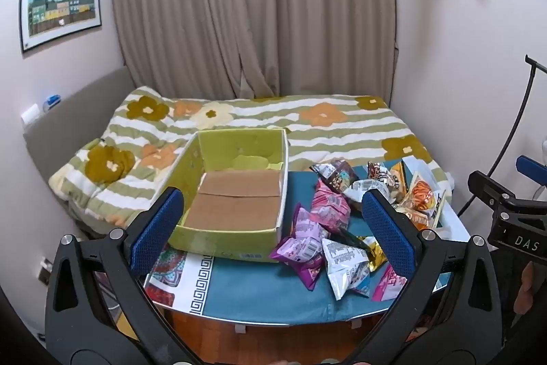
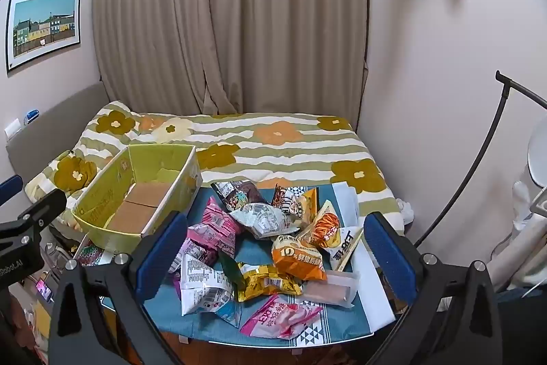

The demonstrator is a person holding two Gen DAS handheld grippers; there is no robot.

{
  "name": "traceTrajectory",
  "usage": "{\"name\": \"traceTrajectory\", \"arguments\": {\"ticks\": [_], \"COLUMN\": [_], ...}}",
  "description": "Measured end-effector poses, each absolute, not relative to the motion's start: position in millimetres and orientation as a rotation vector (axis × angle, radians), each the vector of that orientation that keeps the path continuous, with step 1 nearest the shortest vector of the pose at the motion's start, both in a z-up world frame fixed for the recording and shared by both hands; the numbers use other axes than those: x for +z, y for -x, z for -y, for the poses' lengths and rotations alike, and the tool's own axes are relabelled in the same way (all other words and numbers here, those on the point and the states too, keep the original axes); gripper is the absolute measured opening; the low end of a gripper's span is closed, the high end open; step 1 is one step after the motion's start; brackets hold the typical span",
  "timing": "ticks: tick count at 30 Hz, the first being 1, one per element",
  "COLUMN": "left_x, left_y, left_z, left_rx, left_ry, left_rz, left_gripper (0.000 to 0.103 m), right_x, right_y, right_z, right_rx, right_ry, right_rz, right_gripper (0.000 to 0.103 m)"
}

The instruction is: Organize snacks

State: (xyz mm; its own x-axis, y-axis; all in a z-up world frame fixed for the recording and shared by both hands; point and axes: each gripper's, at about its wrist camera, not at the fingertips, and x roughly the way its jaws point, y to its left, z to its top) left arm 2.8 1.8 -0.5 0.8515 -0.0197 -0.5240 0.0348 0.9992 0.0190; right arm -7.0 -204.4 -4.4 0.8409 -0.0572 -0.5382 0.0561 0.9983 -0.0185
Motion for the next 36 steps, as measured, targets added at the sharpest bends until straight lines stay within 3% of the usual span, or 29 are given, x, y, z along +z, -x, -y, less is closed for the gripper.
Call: {"name": "traceTrajectory", "arguments": {"ticks": [36], "left_x": [-1], "left_y": [-8], "left_z": [2], "left_rx": [-0.04], "left_ry": [-0.066], "left_rz": [-0.515], "left_gripper": [0.103], "right_x": [-9], "right_y": [5], "right_z": [202], "right_rx": [-0.05], "right_ry": [-0.025], "right_rz": [-0.581], "right_gripper": [0.103]}}
